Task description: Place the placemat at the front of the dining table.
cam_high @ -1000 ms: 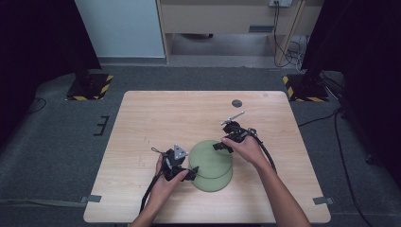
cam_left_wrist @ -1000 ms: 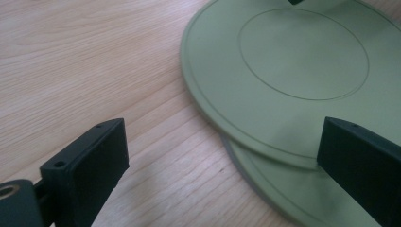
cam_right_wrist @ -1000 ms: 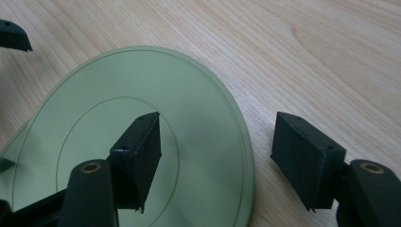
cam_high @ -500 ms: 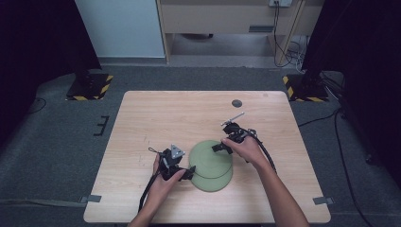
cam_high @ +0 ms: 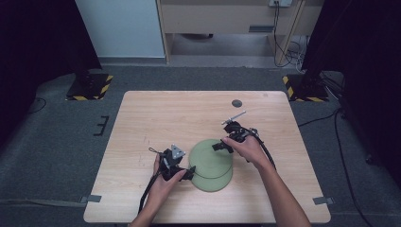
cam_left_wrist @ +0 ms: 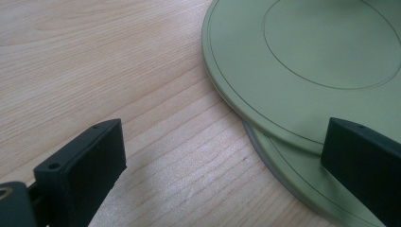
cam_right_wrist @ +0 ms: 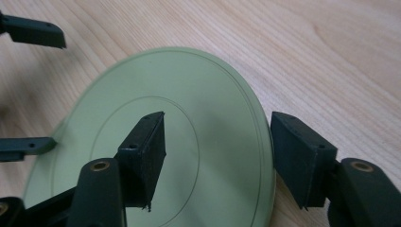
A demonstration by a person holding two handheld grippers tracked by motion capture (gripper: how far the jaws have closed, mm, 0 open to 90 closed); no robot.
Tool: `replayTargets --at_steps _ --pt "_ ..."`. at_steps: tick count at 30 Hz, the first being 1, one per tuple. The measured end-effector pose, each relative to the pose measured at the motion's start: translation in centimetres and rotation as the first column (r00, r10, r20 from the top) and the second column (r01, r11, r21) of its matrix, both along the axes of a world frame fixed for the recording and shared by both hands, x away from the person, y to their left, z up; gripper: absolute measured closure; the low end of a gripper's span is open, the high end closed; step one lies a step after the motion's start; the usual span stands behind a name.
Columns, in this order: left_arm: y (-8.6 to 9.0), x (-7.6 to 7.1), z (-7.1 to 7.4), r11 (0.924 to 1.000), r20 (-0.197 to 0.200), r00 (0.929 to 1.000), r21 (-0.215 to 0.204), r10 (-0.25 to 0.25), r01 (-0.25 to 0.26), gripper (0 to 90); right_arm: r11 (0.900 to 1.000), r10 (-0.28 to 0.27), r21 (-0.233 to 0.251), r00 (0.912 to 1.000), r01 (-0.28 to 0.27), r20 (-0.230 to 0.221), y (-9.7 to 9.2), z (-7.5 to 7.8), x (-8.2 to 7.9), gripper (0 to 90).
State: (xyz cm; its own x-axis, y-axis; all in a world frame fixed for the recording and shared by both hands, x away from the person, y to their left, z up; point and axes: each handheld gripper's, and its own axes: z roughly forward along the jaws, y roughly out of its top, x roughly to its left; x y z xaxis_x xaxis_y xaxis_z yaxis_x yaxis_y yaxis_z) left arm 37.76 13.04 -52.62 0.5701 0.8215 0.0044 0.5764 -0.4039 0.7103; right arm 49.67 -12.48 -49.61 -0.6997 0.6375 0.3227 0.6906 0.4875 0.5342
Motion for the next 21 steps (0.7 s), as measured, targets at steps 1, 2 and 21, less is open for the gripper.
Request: replayTargets --at_steps 1,2,21 --pt "0.0 0.0 0.0 1.0000 0.002 1.0000 0.001 0.001 -0.001 0.0 1.0000 0.000 -0.001 1.0000 0.000 0.005 0.0 0.2 -0.1 40.3" --pt "-0.1 0.0 0.0 1.0000 0.003 1.0000 0.004 0.002 -0.002 0.0 1.0000 0.000 0.004 0.9999 0.000 0.013 -0.1 0.4 -0.1 41.5" --pt "-0.3 -0.2 0.2 0.9995 0.016 0.9998 0.029 0.007 -0.008 0.0 0.9985 0.055 -0.013 0.9967 -0.054 0.060 -0.1 2.4 -1.8 63.5"
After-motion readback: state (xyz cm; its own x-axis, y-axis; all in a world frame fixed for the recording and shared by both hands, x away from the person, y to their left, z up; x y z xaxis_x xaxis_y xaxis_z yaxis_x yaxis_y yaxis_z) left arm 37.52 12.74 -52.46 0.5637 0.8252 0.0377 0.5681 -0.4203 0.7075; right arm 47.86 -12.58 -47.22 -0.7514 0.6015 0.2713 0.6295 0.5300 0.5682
